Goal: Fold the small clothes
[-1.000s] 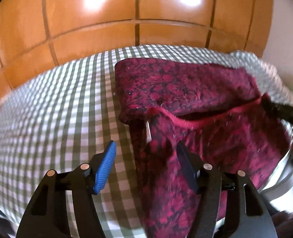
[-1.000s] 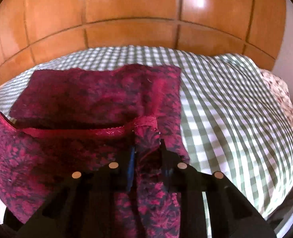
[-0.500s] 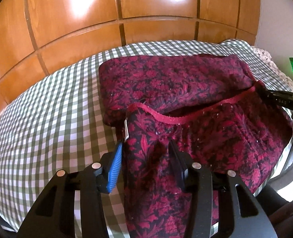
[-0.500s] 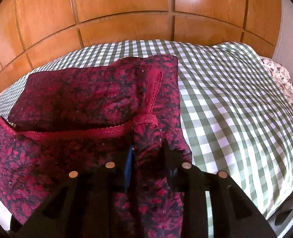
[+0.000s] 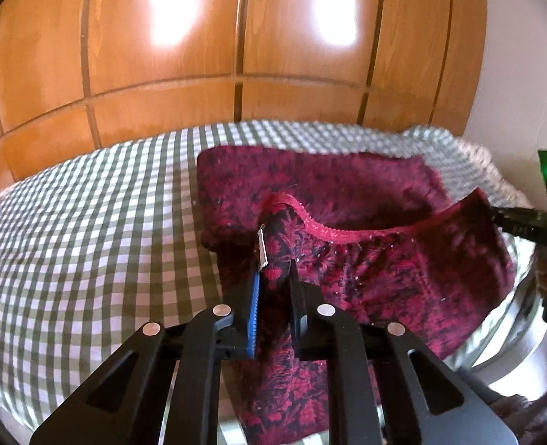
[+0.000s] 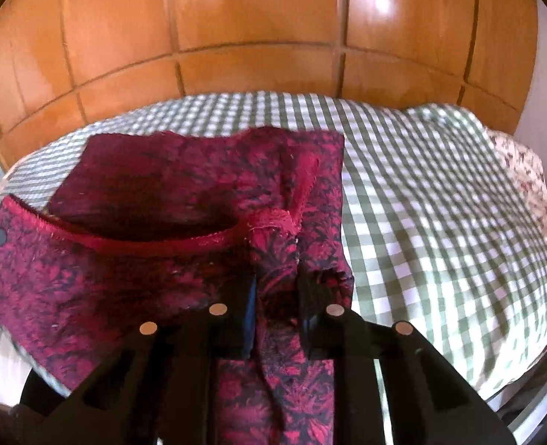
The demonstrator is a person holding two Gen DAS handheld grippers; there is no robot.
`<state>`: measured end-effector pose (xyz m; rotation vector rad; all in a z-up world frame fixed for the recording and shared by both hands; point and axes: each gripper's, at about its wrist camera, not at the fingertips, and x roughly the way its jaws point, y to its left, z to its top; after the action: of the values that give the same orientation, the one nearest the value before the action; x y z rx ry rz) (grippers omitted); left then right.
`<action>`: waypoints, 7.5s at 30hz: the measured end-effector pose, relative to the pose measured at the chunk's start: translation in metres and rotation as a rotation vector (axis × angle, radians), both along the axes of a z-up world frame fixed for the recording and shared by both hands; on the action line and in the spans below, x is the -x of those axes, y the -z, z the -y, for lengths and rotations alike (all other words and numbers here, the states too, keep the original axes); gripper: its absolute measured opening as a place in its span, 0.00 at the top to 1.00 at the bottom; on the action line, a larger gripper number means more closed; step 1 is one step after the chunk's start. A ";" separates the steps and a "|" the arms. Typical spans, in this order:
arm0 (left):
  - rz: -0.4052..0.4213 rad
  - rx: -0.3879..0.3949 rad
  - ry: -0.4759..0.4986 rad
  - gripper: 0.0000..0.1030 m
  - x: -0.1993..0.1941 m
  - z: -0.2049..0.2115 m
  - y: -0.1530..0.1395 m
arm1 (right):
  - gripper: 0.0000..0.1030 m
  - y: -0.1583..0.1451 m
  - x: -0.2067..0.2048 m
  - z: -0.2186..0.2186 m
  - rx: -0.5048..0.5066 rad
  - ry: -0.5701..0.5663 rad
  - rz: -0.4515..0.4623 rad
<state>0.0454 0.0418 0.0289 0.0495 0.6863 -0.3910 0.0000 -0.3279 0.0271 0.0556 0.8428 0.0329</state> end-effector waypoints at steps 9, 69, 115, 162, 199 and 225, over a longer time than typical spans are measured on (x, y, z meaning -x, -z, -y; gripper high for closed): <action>0.038 0.057 -0.004 0.89 -0.022 -0.002 -0.029 | 0.84 -0.036 -0.025 0.012 -0.103 0.022 0.070; -0.325 0.313 -0.009 0.90 -0.022 -0.021 0.052 | 0.91 0.012 0.015 0.088 -0.359 0.089 -0.132; -0.165 -0.085 -0.325 0.46 -0.136 0.025 0.031 | 0.59 -0.004 -0.153 0.045 -0.099 0.160 -0.076; -0.101 -0.210 -0.034 1.00 -0.103 0.089 0.041 | 0.96 -0.021 -0.139 -0.064 0.009 -0.126 -0.078; -0.054 -0.043 -0.223 0.56 -0.059 0.050 0.028 | 0.46 -0.034 -0.106 0.017 -0.212 0.070 -0.017; -0.094 -0.013 -0.215 0.51 -0.052 0.038 0.030 | 0.59 -0.004 -0.082 0.043 -0.180 0.150 -0.066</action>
<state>0.0978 0.0033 -0.0006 -0.0309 0.7789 -0.1829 0.0824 -0.3707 0.0311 0.2902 0.8977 -0.0349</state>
